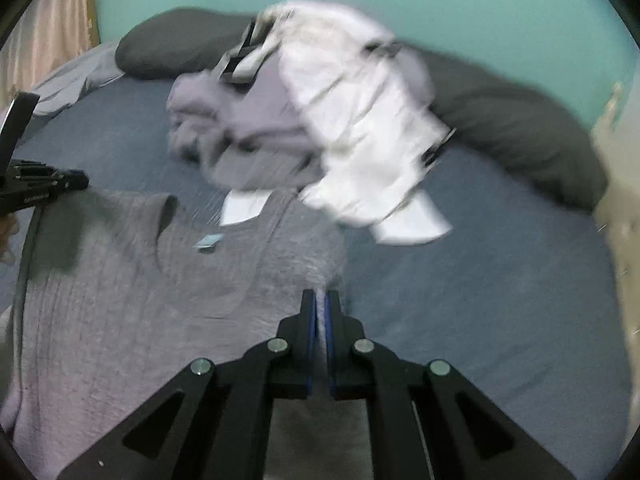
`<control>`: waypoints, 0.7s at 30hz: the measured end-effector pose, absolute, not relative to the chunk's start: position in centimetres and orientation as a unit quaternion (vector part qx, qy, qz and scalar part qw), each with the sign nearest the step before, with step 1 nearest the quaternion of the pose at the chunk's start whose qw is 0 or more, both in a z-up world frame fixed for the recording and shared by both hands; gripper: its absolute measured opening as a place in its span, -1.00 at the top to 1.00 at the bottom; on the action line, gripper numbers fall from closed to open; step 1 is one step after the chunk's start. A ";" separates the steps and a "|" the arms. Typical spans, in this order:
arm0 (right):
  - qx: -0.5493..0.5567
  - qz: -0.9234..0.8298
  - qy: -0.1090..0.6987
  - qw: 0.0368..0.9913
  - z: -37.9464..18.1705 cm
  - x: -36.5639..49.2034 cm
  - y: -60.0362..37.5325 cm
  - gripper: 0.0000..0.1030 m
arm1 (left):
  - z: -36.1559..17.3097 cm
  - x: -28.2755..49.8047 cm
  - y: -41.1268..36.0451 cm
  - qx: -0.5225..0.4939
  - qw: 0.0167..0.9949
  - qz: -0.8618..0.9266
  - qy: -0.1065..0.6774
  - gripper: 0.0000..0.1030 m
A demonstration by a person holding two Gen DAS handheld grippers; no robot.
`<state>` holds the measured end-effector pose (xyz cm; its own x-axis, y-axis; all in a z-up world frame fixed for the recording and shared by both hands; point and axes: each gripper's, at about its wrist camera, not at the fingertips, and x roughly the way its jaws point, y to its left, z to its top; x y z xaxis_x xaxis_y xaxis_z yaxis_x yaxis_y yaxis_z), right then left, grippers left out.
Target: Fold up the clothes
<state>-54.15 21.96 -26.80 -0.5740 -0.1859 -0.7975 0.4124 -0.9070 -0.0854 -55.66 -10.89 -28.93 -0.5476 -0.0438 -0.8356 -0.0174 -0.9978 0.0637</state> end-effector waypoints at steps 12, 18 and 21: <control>0.463 -0.868 0.000 0.182 -29.6 -54.4 24.7 0.75 | -29.9 -54.3 -13.2 0.495 -0.020 -0.868 0.024 0.27; 0.426 -0.886 -0.062 0.171 -25.1 -51.9 30.6 0.59 | -25.8 -50.3 -16.8 0.475 -0.023 -0.875 0.094 0.10; 0.436 -0.881 -0.072 0.167 -24.3 -49.1 33.0 0.57 | -24.4 -47.4 -17.8 0.473 -0.021 -0.874 0.106 0.09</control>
<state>-49.10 33.05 -24.34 -0.5645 -0.3577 -0.7439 0.2315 -0.9337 0.2732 -47.42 -17.81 -24.39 -0.5514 0.1364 -0.8230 0.0640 -0.9767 -0.2047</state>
